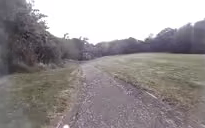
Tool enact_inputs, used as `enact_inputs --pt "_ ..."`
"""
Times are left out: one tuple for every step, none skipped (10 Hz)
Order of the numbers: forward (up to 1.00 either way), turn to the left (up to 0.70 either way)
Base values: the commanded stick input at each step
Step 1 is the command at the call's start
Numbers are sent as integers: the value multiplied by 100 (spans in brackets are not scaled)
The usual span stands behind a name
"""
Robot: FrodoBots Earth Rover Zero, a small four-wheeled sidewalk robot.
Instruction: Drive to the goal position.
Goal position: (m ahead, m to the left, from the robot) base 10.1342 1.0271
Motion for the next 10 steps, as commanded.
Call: enact_inputs --pt "45 27" --pt "45 27" --pt "45 27" --pt "45 27" --pt "45 27" --pt "45 27" --pt "45 27" --pt "45 27" --pt "45 27" --pt "45 27"
